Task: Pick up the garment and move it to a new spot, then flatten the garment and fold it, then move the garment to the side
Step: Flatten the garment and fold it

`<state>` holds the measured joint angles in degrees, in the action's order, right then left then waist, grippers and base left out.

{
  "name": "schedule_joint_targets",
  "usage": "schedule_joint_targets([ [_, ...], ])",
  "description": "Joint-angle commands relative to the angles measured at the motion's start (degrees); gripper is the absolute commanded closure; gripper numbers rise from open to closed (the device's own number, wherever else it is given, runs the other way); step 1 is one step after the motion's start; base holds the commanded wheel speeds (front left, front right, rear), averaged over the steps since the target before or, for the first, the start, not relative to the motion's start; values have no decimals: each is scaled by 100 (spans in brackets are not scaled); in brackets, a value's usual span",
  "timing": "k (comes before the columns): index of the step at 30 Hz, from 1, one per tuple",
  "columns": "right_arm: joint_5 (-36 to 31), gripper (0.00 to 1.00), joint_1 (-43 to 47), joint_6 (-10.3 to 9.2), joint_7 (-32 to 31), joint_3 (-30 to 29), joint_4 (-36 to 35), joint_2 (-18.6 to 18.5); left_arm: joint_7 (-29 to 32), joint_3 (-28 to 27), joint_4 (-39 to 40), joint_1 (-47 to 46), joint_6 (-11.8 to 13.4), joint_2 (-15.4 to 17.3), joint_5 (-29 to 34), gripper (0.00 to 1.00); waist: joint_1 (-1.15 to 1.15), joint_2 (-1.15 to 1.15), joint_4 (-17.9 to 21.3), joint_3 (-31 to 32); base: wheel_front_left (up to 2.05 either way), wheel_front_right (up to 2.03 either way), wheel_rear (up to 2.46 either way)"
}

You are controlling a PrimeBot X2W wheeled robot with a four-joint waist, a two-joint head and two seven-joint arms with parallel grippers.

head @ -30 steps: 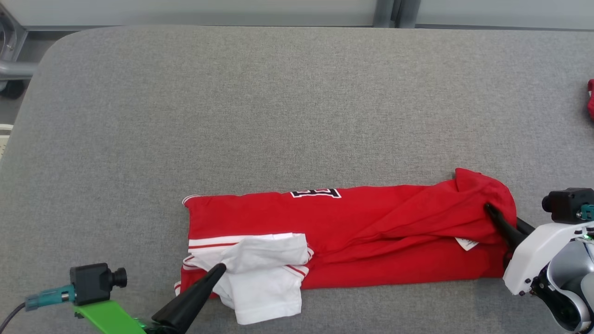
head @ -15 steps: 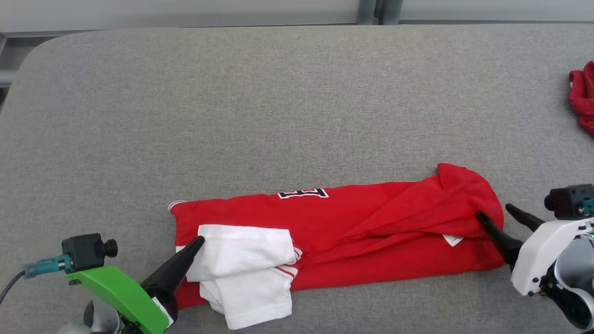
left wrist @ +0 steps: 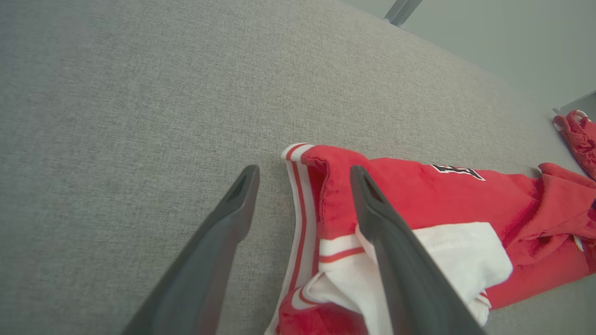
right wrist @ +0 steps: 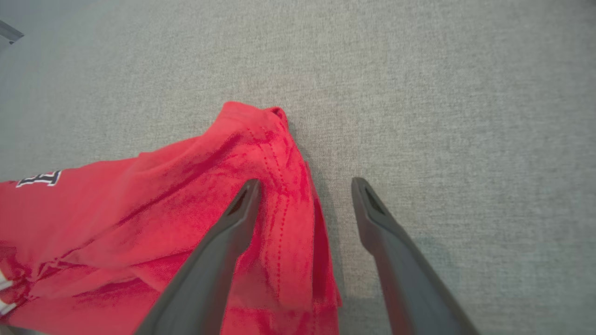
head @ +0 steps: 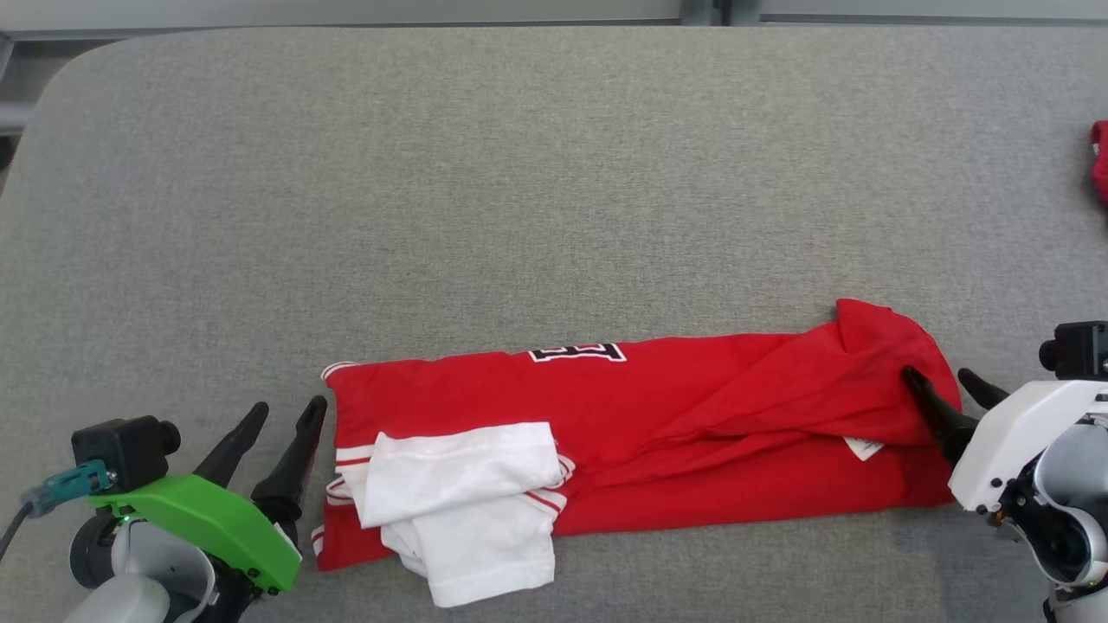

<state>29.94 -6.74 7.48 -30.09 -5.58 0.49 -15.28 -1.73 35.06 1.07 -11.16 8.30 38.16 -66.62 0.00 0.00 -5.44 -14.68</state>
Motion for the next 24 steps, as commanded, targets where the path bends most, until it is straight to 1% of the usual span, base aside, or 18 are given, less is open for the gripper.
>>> schedule_joint_targets([
  [1,-128,0,-69,2,-71,-73,134,74,-141,-18,-10,-59,93,-44,163,0,0,0,-180,-83,0,0,0],
  [6,-353,0,-80,2,-243,-251,580,293,-534,-181,97,148,291,-122,198,0,0,0,-436,-159,0,0,0],
  [9,-352,0,-84,2,-322,-269,785,382,-622,-290,217,272,272,-153,35,0,0,0,-525,-184,0,0,0],
  [12,-55,0,-73,8,-530,-194,946,581,-710,-363,324,360,320,-129,-16,0,0,0,-581,-176,0,0,0],
  [15,400,0,-2,25,-1010,-50,1133,837,-756,-399,412,368,337,-170,-30,0,0,0,-617,-146,0,0,0],
  [17,586,0,36,24,-1263,19,1170,873,-754,-405,456,349,329,-200,-49,0,0,0,-620,-128,0,0,0],
  [18,673,100,29,24,-1323,26,1149,868,-756,-415,476,338,326,-208,-62,0,0,0,-610,-120,0,0,0],
  [20,914,100,5,22,-1459,34,1075,807,-756,-432,503,335,325,-209,-79,0,0,0,-571,-100,0,0,0],
  [21,1046,100,-34,17,-1466,-109,1023,783,-766,-447,515,345,334,-201,-94,0,0,0,-542,-85,0,0,0],
  [24,1360,100,-206,-4,-1527,-626,802,523,-795,-496,579,392,338,-180,-131,0,0,0,-457,-55,0,0,0],
])
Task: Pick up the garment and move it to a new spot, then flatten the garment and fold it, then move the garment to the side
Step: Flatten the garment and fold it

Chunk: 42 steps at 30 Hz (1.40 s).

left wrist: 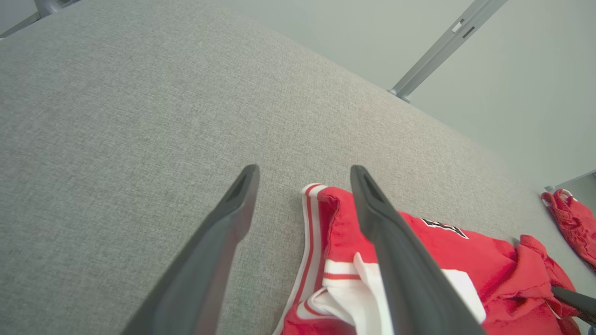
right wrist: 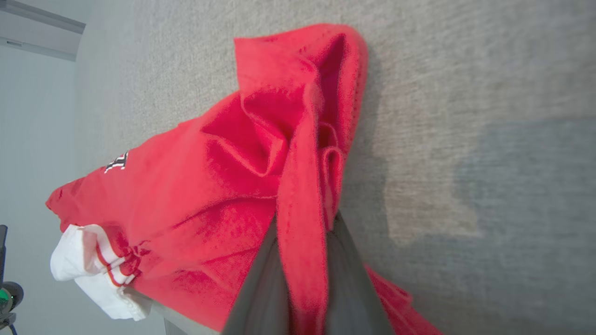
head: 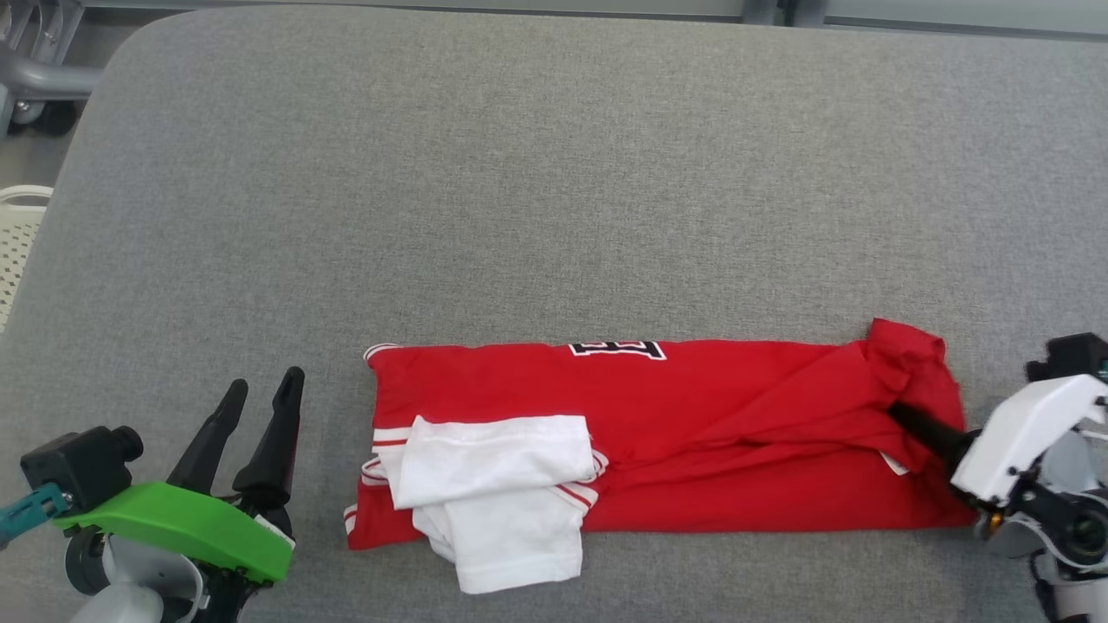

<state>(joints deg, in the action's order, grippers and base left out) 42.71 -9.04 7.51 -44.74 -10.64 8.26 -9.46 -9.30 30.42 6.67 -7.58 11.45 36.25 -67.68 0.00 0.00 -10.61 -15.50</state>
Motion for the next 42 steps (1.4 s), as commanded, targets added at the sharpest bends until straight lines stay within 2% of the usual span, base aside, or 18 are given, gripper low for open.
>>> schedule_joint_targets([
  [1,217,100,-46,-7,-109,-334,-38,-118,-60,-56,40,50,24,13,-33,0,0,0,89,30,0,0,0],
  [4,432,100,-197,-6,-261,-1089,-121,-281,-93,-97,100,103,37,17,-71,0,0,0,194,23,0,0,0],
  [7,346,100,-273,-5,-458,-1894,-108,-522,-60,-72,120,116,18,54,-47,0,0,0,272,-6,0,0,0],
  [8,346,100,-273,-5,-458,-1894,-108,-522,-60,-72,120,116,18,54,-47,0,0,0,272,-6,0,0,0],
  [10,235,100,-312,-2,-586,-2426,-134,-725,-74,-80,133,108,28,60,-39,0,0,0,303,-26,0,0,0],
  [14,-48,100,-455,-1,-931,-3441,-469,-828,-58,-95,187,118,43,112,-23,0,0,0,367,-67,0,0,0],
  [15,5,100,-558,-1,-1049,-3617,-513,-880,-46,-98,203,119,42,122,-22,0,0,0,381,-88,0,0,0],
  [17,280,100,-746,0,-1423,-3669,-775,-729,-42,-110,221,133,51,149,-26,0,0,0,409,-97,0,0,0],
  [20,733,100,-745,-1,-2127,-3185,-1567,-302,-18,-143,243,200,75,206,-86,0,0,0,520,-122,0,0,0],
  [23,1047,100,-477,-1,-2598,-2376,-2608,353,81,-187,298,234,2,147,-315,0,0,0,583,-136,0,0,0],
  [26,1071,100,-91,-1,-2618,-1426,-3408,606,140,-260,303,236,62,247,-359,0,0,0,642,-147,0,0,0],
  [28,1022,100,376,-1,-1981,-515,-3635,659,208,-246,306,132,75,285,-332,0,0,0,593,-147,0,0,0],
  [31,732,100,664,0,-1170,388,-3651,643,208,-253,256,146,137,331,-273,0,0,0,597,-173,0,0,0],
  [34,278,100,803,-1,-537,1034,-3446,644,180,-260,234,206,144,324,-285,0,0,0,594,-203,0,0,0],
  [38,-221,100,664,0,180,1485,-2948,650,150,-267,193,218,137,282,-299,0,0,0,598,-227,0,0,0],
  [42,-549,100,610,-1,525,1736,-2529,648,116,-260,142,201,138,259,-278,0,0,0,597,-230,0,0,0],
])
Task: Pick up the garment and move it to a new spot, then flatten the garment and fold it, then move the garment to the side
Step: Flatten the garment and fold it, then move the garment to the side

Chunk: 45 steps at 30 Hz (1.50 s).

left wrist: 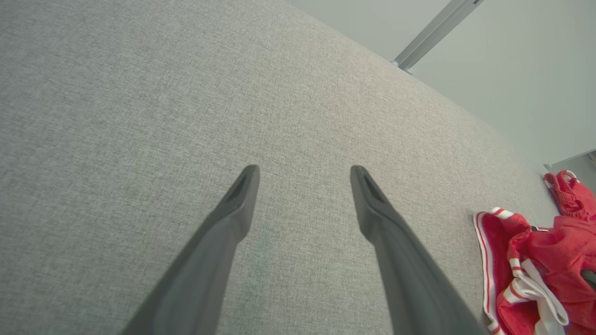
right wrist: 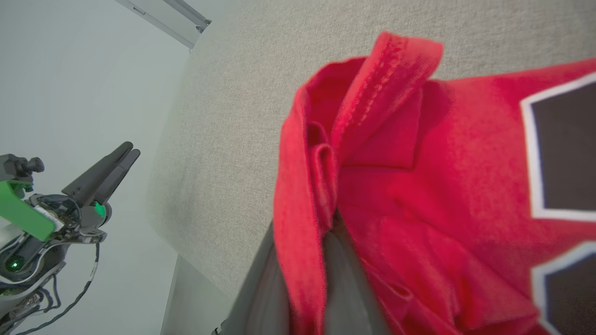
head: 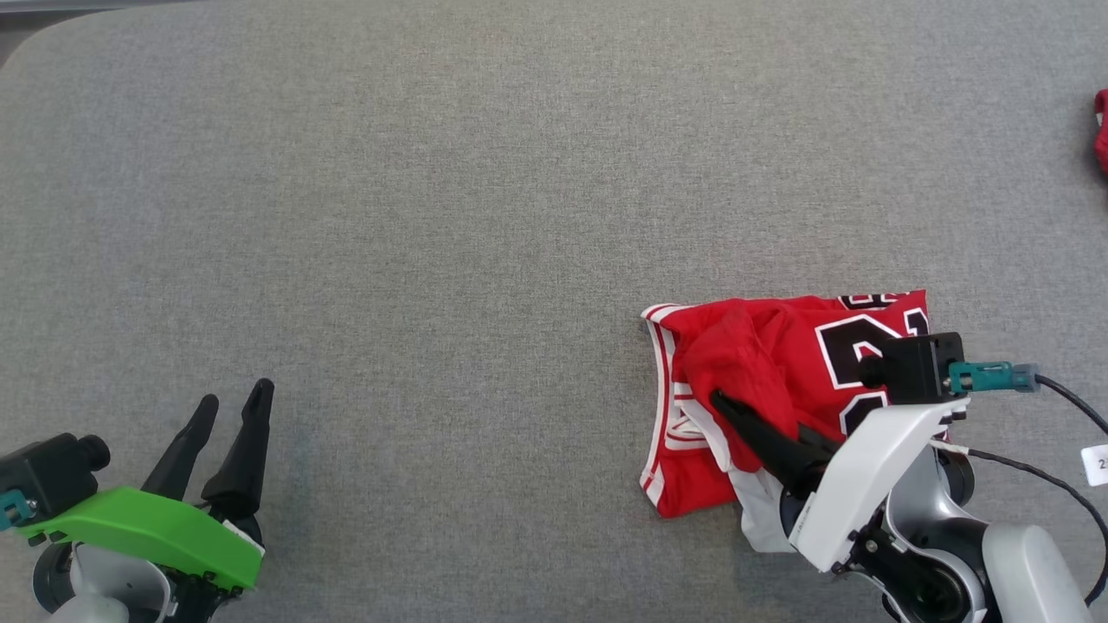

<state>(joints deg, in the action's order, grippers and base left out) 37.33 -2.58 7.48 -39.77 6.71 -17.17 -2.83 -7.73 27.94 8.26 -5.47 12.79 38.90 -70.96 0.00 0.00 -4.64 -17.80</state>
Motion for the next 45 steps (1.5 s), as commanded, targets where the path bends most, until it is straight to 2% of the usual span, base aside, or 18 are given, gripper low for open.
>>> schedule_joint_targets([
  [1,-73,100,-54,2,98,52,90,-15,-53,-21,-28,-13,2,-10,54,0,0,0,4,0,0,0,0],
  [5,-199,100,-204,2,455,122,389,-14,-46,28,-75,6,-28,-66,57,0,0,0,29,10,0,0,0],
  [6,-237,84,-249,2,536,158,438,-16,-37,48,-86,3,-28,-80,63,0,0,0,30,13,0,0,0],
  [7,-236,46,-281,2,591,212,484,-14,-34,60,-96,-3,-31,-92,68,0,0,0,32,16,0,0,0],
  [8,-237,0,-298,2,643,250,524,-13,-34,69,-108,-4,-37,-104,65,0,0,0,36,20,0,0,0],
  [19,-142,0,-520,2,983,812,308,-8,-95,25,-165,43,-36,-107,19,0,0,0,125,36,0,0,0],
  [25,-13,0,-290,2,775,1198,-287,-12,-95,44,-179,93,-35,-119,7,0,0,0,164,82,0,0,0],
  [28,-12,0,-161,2,820,874,-721,-16,-124,32,-178,133,-19,-119,4,0,0,0,169,120,0,0,0],
  [34,-128,0,162,2,544,-407,-1145,-15,-164,27,-106,183,-20,-115,-5,0,0,0,146,136,0,0,0],
  [39,-30,0,300,2,202,-1111,-879,-450,-155,9,-81,209,-24,-96,-31,0,0,0,145,85,0,0,0],
  [41,131,0,321,2,103,-1250,-640,-614,-134,8,-63,171,-25,-87,-26,0,0,0,131,52,0,0,0],
  [43,32,0,263,2,125,-1371,-459,-935,-120,16,-49,120,-30,-84,-14,0,0,0,100,17,0,0,0],
  [45,47,0,206,2,148,-1380,-221,-1084,-104,16,-32,88,-27,-70,1,0,0,0,76,-26,0,0,0],
])
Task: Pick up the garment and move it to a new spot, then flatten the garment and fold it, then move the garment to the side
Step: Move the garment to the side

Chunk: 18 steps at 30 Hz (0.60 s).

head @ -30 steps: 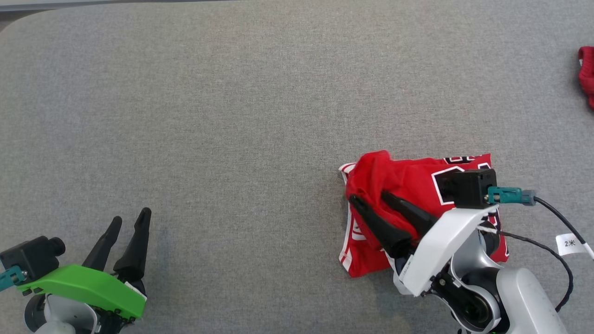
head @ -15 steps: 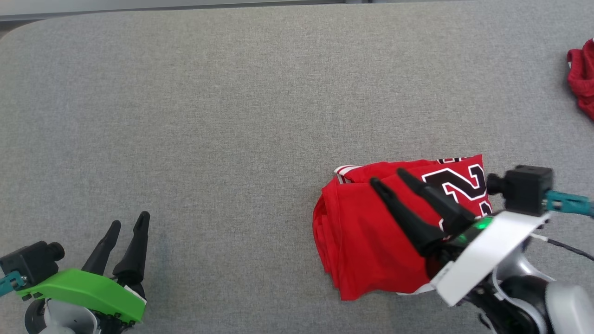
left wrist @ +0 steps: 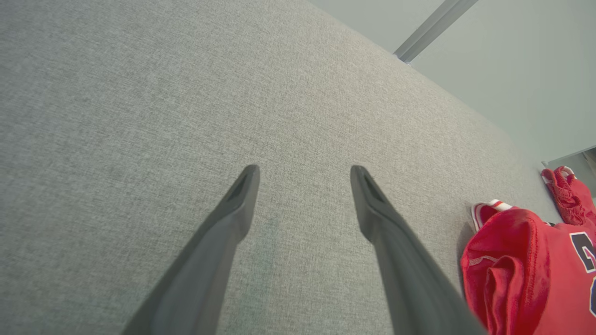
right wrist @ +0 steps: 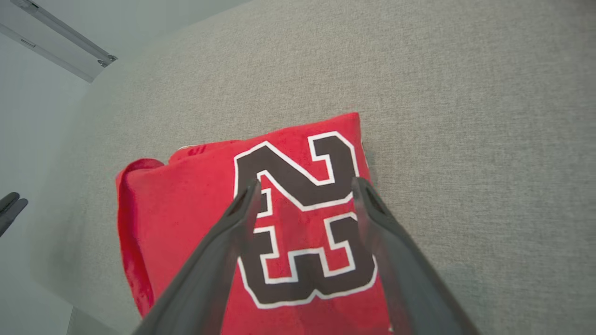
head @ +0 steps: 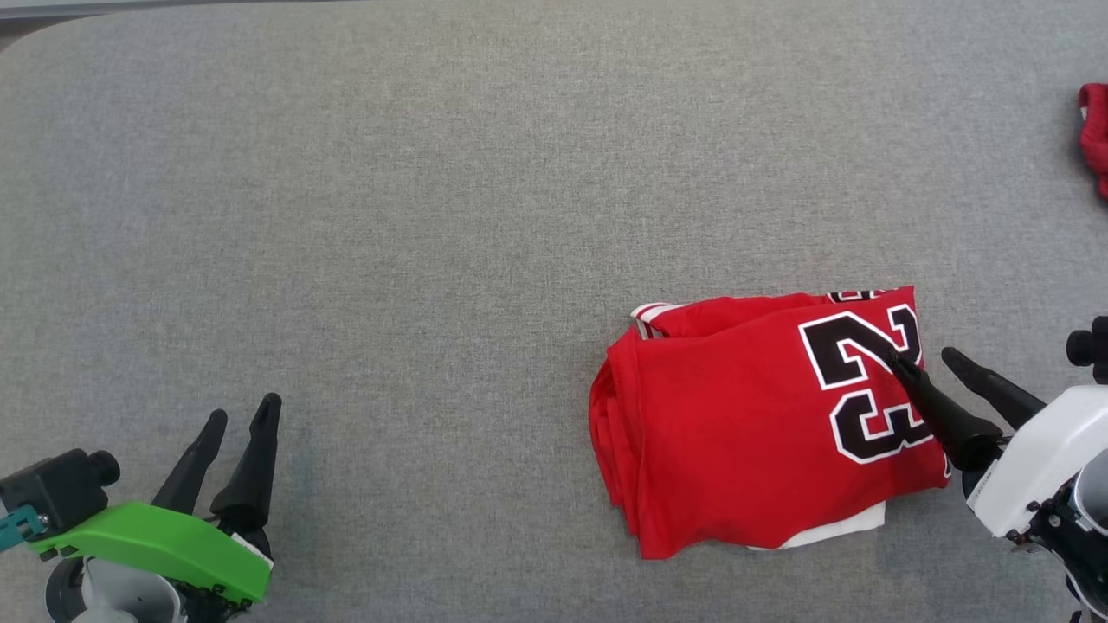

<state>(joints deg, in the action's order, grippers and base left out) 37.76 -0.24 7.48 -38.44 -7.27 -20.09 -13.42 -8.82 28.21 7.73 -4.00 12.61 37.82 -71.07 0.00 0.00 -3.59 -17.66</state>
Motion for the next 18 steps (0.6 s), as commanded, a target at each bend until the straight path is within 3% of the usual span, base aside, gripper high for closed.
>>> schedule_joint_targets([
  [1,39,0,-78,2,34,27,174,-108,4,-12,22,-69,-5,37,14,0,0,0,-41,-60,0,0,0],
  [8,132,0,-302,2,231,159,940,-367,3,30,-34,-143,-37,-53,31,0,0,0,-220,-133,0,0,0],
  [18,355,0,-522,2,261,227,1838,-420,-29,0,-68,-150,-32,-77,-6,0,0,0,-358,-94,0,0,0],
])
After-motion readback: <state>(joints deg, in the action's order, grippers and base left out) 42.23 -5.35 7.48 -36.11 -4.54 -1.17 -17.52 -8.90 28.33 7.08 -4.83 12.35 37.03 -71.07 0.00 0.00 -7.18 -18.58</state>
